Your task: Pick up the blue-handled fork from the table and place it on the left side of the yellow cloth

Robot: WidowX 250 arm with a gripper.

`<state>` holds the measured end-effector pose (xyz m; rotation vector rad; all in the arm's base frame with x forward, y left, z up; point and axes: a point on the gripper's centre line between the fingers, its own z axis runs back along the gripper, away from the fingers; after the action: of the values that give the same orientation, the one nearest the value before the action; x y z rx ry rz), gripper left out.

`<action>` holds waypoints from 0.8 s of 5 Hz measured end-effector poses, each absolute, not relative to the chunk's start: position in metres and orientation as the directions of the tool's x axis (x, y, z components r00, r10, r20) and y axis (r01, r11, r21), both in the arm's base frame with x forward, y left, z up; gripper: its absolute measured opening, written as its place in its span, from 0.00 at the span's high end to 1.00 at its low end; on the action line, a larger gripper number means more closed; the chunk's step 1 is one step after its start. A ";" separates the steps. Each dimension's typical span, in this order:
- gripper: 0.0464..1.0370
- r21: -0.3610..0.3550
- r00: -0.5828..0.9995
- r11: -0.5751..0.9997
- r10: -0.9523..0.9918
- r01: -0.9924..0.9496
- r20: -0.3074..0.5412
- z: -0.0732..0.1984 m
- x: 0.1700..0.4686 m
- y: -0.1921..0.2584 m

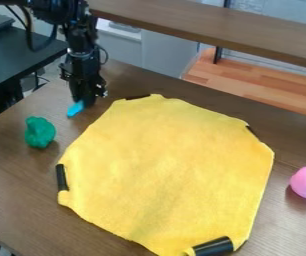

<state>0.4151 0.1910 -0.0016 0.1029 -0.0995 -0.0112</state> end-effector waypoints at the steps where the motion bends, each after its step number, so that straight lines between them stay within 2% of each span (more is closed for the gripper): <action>1: 0.81 0.069 0.995 0.997 -0.029 0.023 0.091 0.000 0.405 0.182; 2: 0.81 0.011 0.991 1.000 -0.025 0.024 0.129 0.019 0.397 0.169; 3: 0.81 0.049 0.989 0.999 0.013 -0.021 0.147 0.034 0.382 0.169; 4: 0.81 0.053 0.990 0.995 0.072 -0.079 0.120 0.039 0.361 0.140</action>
<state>0.3614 0.1404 0.0395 0.0582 -0.1181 0.0757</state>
